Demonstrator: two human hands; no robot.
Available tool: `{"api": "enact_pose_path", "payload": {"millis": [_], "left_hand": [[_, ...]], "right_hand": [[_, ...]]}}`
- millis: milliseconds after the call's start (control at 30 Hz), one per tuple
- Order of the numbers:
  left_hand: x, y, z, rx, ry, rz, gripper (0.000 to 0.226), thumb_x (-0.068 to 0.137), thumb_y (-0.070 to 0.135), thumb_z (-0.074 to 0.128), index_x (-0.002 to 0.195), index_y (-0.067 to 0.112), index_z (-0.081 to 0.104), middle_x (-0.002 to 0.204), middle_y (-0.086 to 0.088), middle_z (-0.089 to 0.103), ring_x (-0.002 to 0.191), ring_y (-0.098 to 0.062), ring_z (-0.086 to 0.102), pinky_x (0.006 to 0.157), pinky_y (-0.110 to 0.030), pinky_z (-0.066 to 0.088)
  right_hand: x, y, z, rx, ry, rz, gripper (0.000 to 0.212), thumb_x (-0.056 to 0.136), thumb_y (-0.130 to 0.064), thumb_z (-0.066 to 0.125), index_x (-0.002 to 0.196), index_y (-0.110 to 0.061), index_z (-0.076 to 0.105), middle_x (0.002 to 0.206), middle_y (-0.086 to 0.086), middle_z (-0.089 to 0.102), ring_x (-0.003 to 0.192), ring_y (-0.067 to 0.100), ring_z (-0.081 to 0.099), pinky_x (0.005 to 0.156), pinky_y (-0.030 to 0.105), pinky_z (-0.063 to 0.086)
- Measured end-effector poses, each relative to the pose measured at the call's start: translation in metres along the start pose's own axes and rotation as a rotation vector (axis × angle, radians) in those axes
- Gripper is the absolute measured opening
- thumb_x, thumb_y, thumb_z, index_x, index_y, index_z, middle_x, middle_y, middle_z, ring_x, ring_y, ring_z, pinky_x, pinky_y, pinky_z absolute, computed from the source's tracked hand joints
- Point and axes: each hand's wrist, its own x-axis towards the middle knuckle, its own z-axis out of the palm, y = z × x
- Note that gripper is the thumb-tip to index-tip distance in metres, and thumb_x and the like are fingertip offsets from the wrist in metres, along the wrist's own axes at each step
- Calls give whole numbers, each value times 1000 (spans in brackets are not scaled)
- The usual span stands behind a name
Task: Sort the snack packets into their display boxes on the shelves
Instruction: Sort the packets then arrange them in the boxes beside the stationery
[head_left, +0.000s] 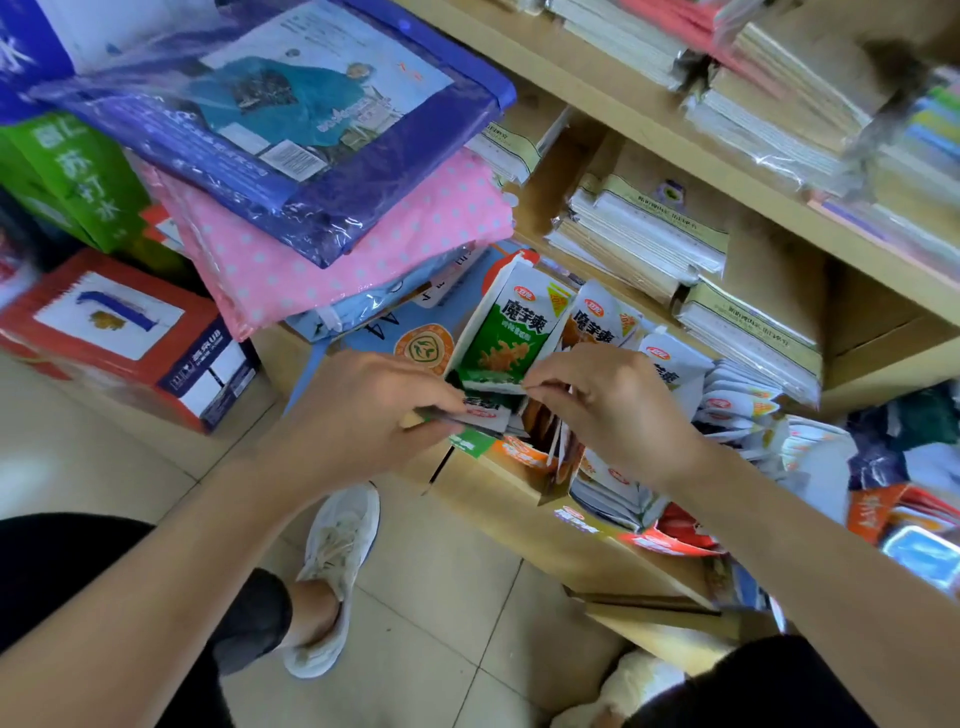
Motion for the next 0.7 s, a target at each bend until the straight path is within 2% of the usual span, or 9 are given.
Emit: {"api": "enact_pose_path", "payload": {"millis": [67, 133, 200, 267, 400, 467, 567, 633, 700], "left_hand": [[0, 2, 5, 47, 88, -19, 29, 84, 47, 65, 80, 22, 80, 74, 10, 74, 64, -12, 69, 54, -37, 56], [2, 6, 11, 98, 198, -58, 31, 84, 50, 69, 74, 22, 77, 64, 8, 69, 54, -13, 63, 48, -35, 51], [3, 10, 19, 144, 309, -123, 30, 85, 44, 73, 69, 19, 73, 56, 7, 62, 49, -14, 55, 45, -34, 47], [5, 14, 26, 78, 400, -253, 29, 85, 40, 72, 68, 16, 68, 54, 4, 58, 50, -18, 54, 47, -37, 47], [8, 19, 33, -107, 492, -487, 28, 83, 42, 68, 76, 15, 70, 62, 3, 68, 59, -21, 65, 59, -42, 54], [11, 20, 32, -145, 505, -574, 24, 82, 40, 69, 75, 17, 69, 64, 5, 69, 62, -19, 68, 64, -43, 55], [16, 12, 32, -276, 527, -728, 15, 81, 32, 74, 73, 24, 64, 66, 8, 66, 58, -19, 69, 63, -46, 58], [19, 5, 31, -424, 524, -836, 13, 81, 25, 76, 83, 29, 64, 73, 6, 67, 61, -20, 70, 62, -48, 61], [19, 1, 29, -400, 504, -826, 17, 80, 27, 75, 94, 28, 65, 80, 7, 69, 72, -19, 71, 70, -45, 61]], "right_hand": [[4, 3, -2, -7, 18, 43, 8, 97, -11, 63, 99, -13, 70, 82, 5, 71, 75, 23, 67, 67, 43, 55], [8, 4, -3, 12, 41, 92, 7, 98, -9, 59, 99, -13, 65, 76, 5, 66, 66, 23, 62, 62, 41, 51], [14, 5, -2, 27, 73, 137, 9, 99, -6, 57, 99, -12, 62, 73, 5, 63, 61, 22, 56, 60, 40, 48], [21, 7, -2, 18, 110, 190, 13, 98, -1, 53, 100, -12, 59, 75, 7, 63, 63, 23, 55, 60, 41, 48], [34, 13, 0, 9, 133, 250, 24, 97, 2, 53, 114, -11, 62, 91, 8, 70, 70, 24, 62, 62, 34, 47], [39, 11, -2, 43, 61, 290, 40, 97, -2, 56, 133, -18, 57, 113, 7, 69, 82, 21, 66, 72, 34, 54], [32, 5, -12, 89, -48, 288, 64, 93, -8, 66, 150, -24, 42, 148, 1, 51, 103, 17, 65, 90, 34, 53], [16, -1, -17, 31, -110, 252, 61, 91, -11, 70, 147, -21, 48, 153, 2, 46, 125, 21, 56, 106, 39, 46], [-4, -12, -19, -53, -137, 204, 50, 90, -10, 71, 138, -16, 59, 152, 8, 48, 139, 25, 45, 114, 43, 37]]}}
